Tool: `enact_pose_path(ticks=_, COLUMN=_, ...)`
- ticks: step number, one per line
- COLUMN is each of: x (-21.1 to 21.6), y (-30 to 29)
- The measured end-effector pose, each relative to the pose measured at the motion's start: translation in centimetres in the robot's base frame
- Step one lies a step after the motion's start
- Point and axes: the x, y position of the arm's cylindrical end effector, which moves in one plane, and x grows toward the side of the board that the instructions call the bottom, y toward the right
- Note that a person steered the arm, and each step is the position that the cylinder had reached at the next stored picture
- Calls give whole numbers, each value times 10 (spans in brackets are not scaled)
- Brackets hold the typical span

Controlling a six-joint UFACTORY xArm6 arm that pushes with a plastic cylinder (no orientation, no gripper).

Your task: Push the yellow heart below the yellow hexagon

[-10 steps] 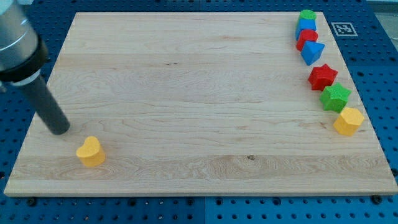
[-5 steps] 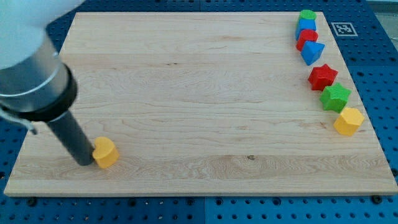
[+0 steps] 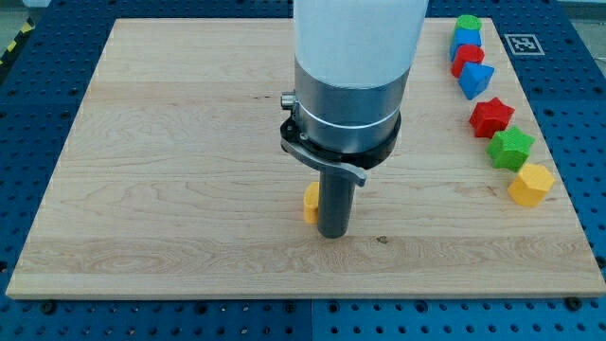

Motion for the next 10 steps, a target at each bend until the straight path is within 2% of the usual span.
enact_pose_path(ticks=1, x=0, y=-29)
enact_pose_path(ticks=2, x=-18, y=-59)
enact_pose_path(ticks=3, x=-34, y=-66)
enact_pose_path(ticks=4, x=-28, y=-55)
enact_pose_path(ticks=6, x=-29, y=-18)
enact_pose_path(ticks=10, x=-29, y=114)
